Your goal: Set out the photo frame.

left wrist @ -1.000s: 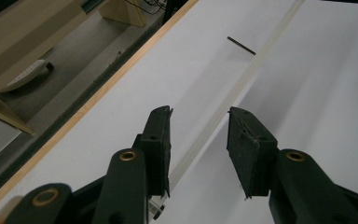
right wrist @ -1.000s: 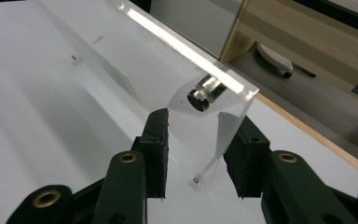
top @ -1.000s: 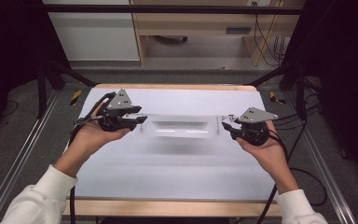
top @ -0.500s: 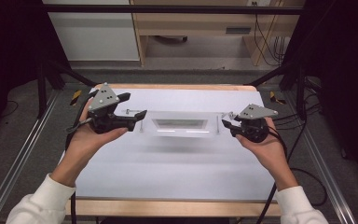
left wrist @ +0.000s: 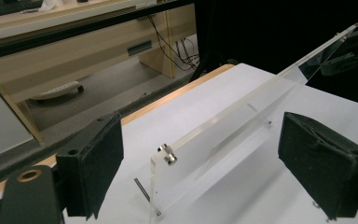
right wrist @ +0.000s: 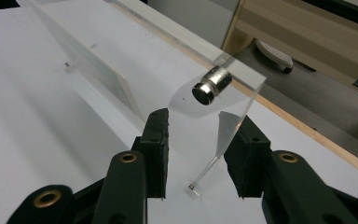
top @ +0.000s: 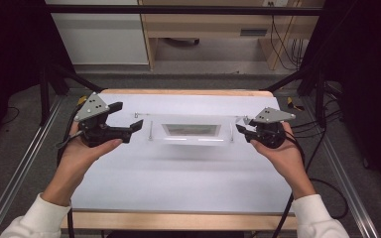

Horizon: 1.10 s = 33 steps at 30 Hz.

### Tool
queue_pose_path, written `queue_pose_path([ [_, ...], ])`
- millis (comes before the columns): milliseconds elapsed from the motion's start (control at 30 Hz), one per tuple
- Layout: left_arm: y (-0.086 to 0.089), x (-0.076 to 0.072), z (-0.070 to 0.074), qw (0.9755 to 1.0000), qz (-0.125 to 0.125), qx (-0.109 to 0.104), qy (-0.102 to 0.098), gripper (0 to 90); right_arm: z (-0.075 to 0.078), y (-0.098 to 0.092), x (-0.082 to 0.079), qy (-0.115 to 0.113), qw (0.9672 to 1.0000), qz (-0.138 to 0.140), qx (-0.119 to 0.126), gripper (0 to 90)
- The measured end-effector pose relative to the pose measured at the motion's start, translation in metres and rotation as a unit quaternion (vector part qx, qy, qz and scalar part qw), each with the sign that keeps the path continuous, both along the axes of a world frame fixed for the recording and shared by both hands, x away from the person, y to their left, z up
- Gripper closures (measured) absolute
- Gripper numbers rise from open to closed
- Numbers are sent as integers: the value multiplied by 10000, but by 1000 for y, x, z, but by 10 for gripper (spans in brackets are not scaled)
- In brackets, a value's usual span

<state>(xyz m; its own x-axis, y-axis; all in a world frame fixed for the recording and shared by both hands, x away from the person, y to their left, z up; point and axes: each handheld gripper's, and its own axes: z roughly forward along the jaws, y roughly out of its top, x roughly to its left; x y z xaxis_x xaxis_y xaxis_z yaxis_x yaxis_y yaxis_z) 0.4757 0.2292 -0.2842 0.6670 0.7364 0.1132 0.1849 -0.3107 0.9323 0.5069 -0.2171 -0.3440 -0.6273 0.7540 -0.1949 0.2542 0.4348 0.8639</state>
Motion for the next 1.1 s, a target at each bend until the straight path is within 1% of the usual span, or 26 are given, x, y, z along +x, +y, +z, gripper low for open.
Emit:
queue_pose_path([
  [100, 3, -1, -7, 9999, 77, 41, 52, 118, 0, 0, 1, -4, 10000, -19, 39, 625],
  [133, 4, -2, -10, 9999, 80, 17, 137, 113, 0, 0, 2, -7, 10000, -19, 48, 625],
  [333, 10, -1, -25, 9994, 143, -5, 306, 104, 0, 0, 6, -2, 9999, -59, 130, 623],
  [400, 11, -1, -30, 9993, 156, -1, 333, 104, 0, 0, 7, -2, 9999, -83, 148, 622],
  [500, 12, 0, -40, 9989, 175, -39, 430, 105, 1, 0, 9, 9, 9998, -103, 173, 621],
  [567, 12, 0, -47, 9986, 172, -55, 494, 105, 1, 0, 10, 19, 9998, -114, 190, 621],
  [667, 14, 2, -61, 9981, 252, 14, 560, 105, 2, 0, 12, 34, 9997, -130, 199, 620],
  [833, 18, 4, -82, 9965, 342, -36, 758, 106, 3, 0, 15, 49, 9996, -145, 233, 619],
  [900, 19, 5, -90, 9961, 370, 2, 805, 106, 3, 0, 17, 75, 9995, -158, 266, 618],
  [1033, 23, 5, -106, 9947, 418, -27, 937, 106, 4, -1, 22, 99, 9992, -191, 325, 617],
  [1100, 25, 5, -113, 9941, 463, 11, 983, 106, 5, -1, 25, 147, 9991, -204, 347, 616],
])
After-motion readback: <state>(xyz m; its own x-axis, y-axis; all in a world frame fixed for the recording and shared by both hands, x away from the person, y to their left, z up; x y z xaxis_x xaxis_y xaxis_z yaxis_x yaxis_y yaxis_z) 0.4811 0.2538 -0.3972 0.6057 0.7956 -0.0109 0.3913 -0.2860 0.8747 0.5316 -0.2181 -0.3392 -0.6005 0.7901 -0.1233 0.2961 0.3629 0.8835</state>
